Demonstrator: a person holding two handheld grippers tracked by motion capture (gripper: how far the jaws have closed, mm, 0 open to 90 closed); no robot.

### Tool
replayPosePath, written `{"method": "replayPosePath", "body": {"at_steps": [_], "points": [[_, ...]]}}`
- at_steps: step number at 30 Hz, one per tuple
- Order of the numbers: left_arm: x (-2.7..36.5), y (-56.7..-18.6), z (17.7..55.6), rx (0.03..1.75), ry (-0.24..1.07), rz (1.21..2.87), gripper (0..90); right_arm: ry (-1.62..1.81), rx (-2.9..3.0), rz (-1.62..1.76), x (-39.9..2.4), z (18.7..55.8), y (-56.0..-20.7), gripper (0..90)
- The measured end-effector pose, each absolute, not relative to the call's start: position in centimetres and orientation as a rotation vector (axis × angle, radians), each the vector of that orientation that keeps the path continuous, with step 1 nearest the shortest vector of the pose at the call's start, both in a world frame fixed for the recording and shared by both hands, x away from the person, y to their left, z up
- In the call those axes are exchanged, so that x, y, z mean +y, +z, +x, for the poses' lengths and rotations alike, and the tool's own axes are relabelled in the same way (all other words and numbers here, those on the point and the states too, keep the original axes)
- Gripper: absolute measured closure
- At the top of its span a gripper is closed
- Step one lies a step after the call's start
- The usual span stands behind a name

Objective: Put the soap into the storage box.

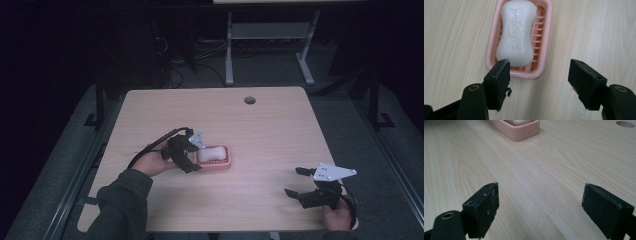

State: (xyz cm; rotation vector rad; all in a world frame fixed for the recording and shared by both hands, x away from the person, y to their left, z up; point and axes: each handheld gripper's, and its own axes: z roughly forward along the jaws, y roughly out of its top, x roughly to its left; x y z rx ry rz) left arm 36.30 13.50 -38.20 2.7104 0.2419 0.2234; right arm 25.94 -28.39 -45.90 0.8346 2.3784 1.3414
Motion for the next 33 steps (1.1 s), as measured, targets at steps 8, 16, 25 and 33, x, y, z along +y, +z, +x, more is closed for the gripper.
{"method": "replayPosePath", "body": {"at_steps": [8,16,25,33], "points": [[13.8,-38.4,35.6,0.235,0.225,2.699,33.0,1.341,2.375,0.839,-28.5,25.9,-45.9,13.5],[14.3,-38.5,34.8,0.235,0.23,2.686,32.6,1.339,2.372,0.839,-28.5,25.9,-45.9,13.5],[15.0,-38.6,33.9,0.24,0.236,2.661,31.6,1.335,2.376,0.842,-28.4,25.8,-45.9,13.5],[16.0,-39.0,33.3,0.264,0.244,2.642,30.2,1.33,2.373,0.847,-28.4,25.8,-45.9,13.5]]}}
